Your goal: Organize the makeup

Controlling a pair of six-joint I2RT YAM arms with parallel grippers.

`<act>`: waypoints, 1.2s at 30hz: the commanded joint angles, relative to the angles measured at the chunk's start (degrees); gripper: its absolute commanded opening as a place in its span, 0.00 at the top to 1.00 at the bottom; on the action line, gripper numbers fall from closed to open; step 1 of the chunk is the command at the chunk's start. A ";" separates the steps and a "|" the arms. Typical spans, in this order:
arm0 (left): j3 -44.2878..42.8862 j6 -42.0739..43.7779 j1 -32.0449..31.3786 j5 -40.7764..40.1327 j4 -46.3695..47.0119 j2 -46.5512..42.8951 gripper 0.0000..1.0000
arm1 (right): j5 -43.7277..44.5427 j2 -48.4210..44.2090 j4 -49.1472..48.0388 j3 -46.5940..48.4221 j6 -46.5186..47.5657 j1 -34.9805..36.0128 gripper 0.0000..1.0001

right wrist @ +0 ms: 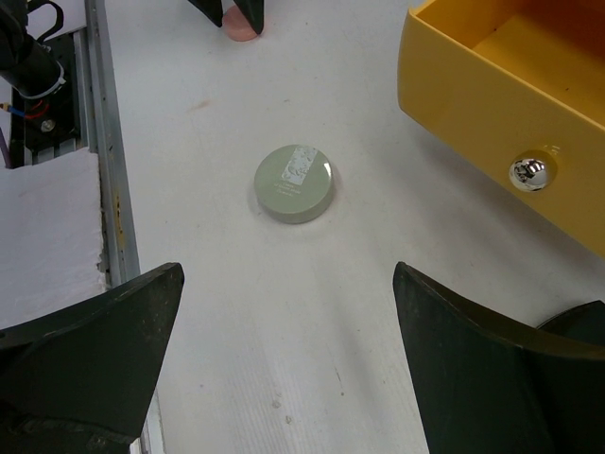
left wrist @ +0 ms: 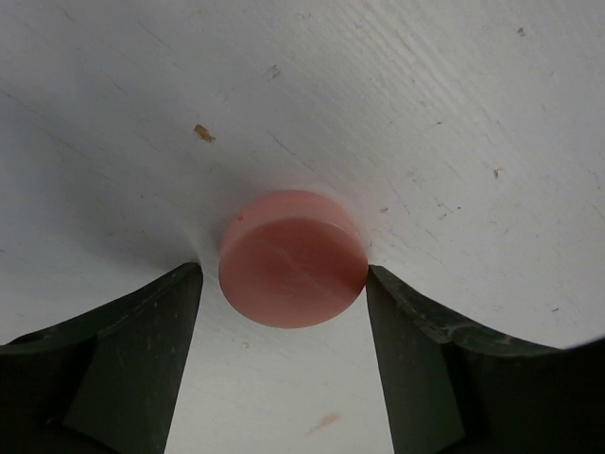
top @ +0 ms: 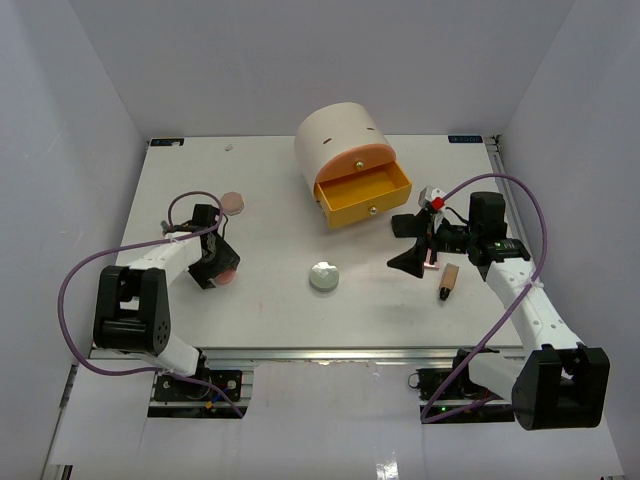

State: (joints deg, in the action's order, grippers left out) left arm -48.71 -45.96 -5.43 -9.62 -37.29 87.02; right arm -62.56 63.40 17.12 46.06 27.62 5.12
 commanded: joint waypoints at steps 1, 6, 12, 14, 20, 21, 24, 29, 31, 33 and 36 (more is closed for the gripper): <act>-1.74 1.42 0.24 -0.95 1.52 0.34 0.26 | -2.36 0.01 0.45 0.17 0.37 -0.60 0.02; -1.73 1.92 0.20 0.18 1.91 0.39 0.56 | -2.52 -0.07 0.45 0.17 0.33 -0.93 0.02; -3.27 3.38 -2.78 4.56 2.91 -5.24 0.90 | -3.04 -0.11 0.45 0.03 0.47 -1.96 0.02; -5.83 5.18 -7.36 5.04 3.68 -7.98 0.95 | -3.45 -0.06 0.45 -0.01 0.56 -2.53 0.02; -15.11 11.71 -21.04 3.81 8.93 -10.55 1.00 | -4.25 0.41 0.45 -0.27 0.78 -4.32 0.02; -16.30 12.88 -24.32 3.22 10.06 -10.36 1.00 | -4.43 0.41 0.45 -0.27 0.86 -4.47 0.02; -21.42 16.35 -29.18 -1.00 11.47 -8.30 1.00 | -5.26 0.55 0.34 -0.50 0.86 -6.77 0.02; -33.23 20.86 -36.07 -8.61 11.45 0.13 1.00 | -6.15 1.51 0.33 -0.71 1.04 -7.14 0.02; -36.62 22.05 -37.80 -11.02 11.45 3.83 1.00 | -6.09 1.73 0.37 -0.63 1.21 -7.23 0.02; -40.02 22.98 -39.01 -13.50 11.39 6.50 0.98 | -6.09 1.64 0.45 -0.71 1.30 -7.25 0.02; -44.05 23.84 -40.32 -16.74 11.38 10.58 0.94 | -6.09 1.57 0.45 -0.71 1.37 -7.39 0.02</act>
State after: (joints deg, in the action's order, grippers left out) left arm -87.29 -25.43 -44.02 -19.01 -25.22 93.92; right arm -66.78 65.09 17.15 45.87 27.80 -1.87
